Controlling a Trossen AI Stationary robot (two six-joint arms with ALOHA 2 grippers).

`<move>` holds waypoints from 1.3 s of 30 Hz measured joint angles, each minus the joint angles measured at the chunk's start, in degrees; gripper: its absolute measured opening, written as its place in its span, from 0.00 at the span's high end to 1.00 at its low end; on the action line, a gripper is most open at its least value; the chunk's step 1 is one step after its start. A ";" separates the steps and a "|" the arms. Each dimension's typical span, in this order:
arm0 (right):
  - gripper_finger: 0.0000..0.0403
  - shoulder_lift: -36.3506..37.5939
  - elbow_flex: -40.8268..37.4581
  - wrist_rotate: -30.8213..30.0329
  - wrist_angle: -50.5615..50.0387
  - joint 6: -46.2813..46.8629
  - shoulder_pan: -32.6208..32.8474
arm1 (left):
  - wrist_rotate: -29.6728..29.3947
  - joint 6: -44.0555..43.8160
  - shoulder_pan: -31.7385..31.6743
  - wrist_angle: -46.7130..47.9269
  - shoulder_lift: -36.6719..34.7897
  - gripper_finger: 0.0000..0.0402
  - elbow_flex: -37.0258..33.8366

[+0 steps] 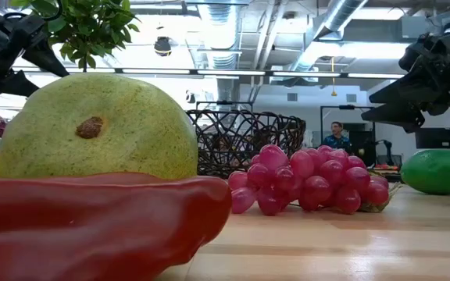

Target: Build produce basket

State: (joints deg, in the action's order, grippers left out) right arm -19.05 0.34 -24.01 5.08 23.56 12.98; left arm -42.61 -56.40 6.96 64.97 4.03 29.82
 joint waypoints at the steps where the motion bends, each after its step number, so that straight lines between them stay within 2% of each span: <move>1: 0.29 0.00 -0.02 0.00 0.00 0.00 0.01 | 0.00 0.00 0.00 0.00 -0.02 0.08 0.00; 39: 0.29 0.00 -0.01 -0.55 0.02 -1.84 -0.81 | 0.00 0.00 0.00 0.00 -0.02 0.08 0.00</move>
State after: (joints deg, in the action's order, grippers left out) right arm -19.06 0.33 -24.56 5.10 21.71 12.16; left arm -42.61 -56.40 6.96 64.97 4.01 29.82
